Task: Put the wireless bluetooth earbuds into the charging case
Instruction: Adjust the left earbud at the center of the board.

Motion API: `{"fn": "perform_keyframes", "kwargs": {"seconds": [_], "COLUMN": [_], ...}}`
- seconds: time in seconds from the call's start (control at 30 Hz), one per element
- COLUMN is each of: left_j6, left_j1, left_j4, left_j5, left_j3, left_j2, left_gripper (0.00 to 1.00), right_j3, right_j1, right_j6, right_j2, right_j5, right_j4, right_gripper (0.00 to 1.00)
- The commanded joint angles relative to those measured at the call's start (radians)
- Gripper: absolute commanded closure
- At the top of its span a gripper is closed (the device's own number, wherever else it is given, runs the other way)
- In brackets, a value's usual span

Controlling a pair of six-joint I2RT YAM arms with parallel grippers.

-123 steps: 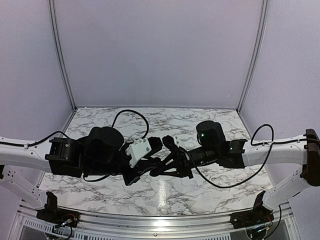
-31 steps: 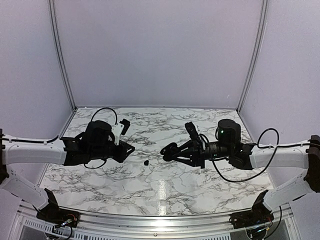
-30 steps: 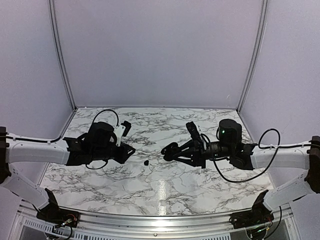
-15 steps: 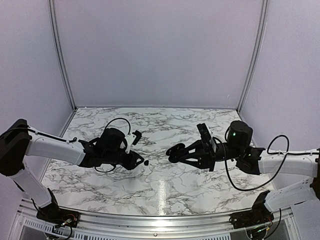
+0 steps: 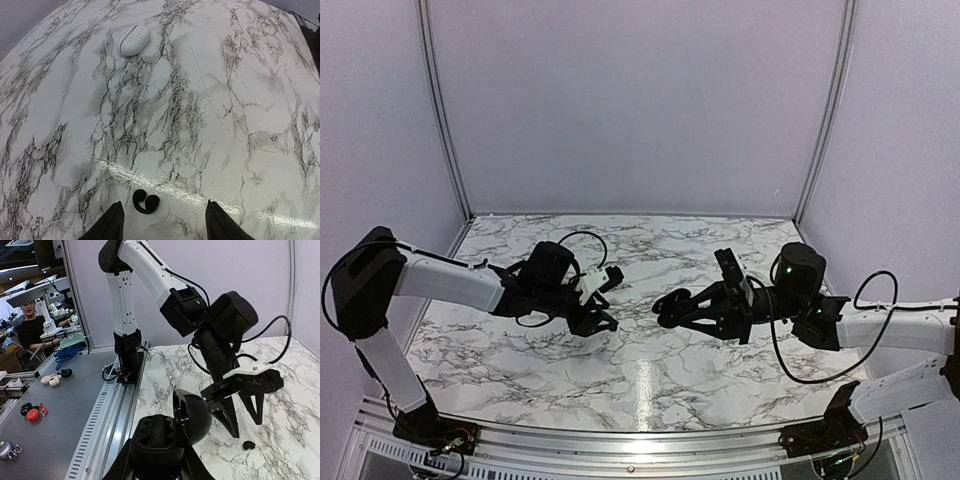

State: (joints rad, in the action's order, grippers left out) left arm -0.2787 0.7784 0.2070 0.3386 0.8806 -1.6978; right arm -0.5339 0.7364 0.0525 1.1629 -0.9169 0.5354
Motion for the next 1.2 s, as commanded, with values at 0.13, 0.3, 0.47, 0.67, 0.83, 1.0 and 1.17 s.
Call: {"fn": "perform_keyframes", "kwargs": {"seconds": [0.13, 0.3, 0.47, 0.67, 0.83, 1.0, 1.17], "left_j6": [-0.230, -0.251, -0.280, -0.295, -0.282, -0.265, -0.235], "left_j1": [-0.050, -0.054, -0.054, -0.055, -0.055, -0.056, -0.056], "left_j4": [-0.161, -0.169, -0.218, -0.239, -0.217, -0.156, -0.108], "left_j5": [0.165, 0.191, 0.200, 0.145, 0.079, 0.050, 0.052], "left_j3": [0.148, 0.195, 0.228, 0.193, 0.170, 0.159, 0.144], "left_j2": [-0.169, -0.233, -0.280, -0.285, -0.282, -0.278, -0.257], "left_gripper": [0.38, 0.36, 0.44, 0.51, 0.52, 0.49, 0.64], "right_j3": [-0.002, -0.003, -0.007, -0.009, -0.010, 0.002, -0.003], "right_j1": [-0.004, -0.004, -0.005, -0.004, -0.005, -0.005, -0.005], "right_j6": [0.009, 0.009, 0.009, 0.013, 0.017, 0.026, 0.024], "right_j2": [-0.014, -0.011, -0.005, -0.006, -0.001, -0.002, -0.009], "right_j5": [-0.023, -0.026, -0.031, -0.042, -0.047, -0.048, -0.048], "right_j4": [0.029, 0.026, 0.018, 0.025, 0.032, 0.044, 0.038], "right_gripper": [1.00, 1.00, 1.00, 1.00, 1.00, 1.00, 1.00]}}
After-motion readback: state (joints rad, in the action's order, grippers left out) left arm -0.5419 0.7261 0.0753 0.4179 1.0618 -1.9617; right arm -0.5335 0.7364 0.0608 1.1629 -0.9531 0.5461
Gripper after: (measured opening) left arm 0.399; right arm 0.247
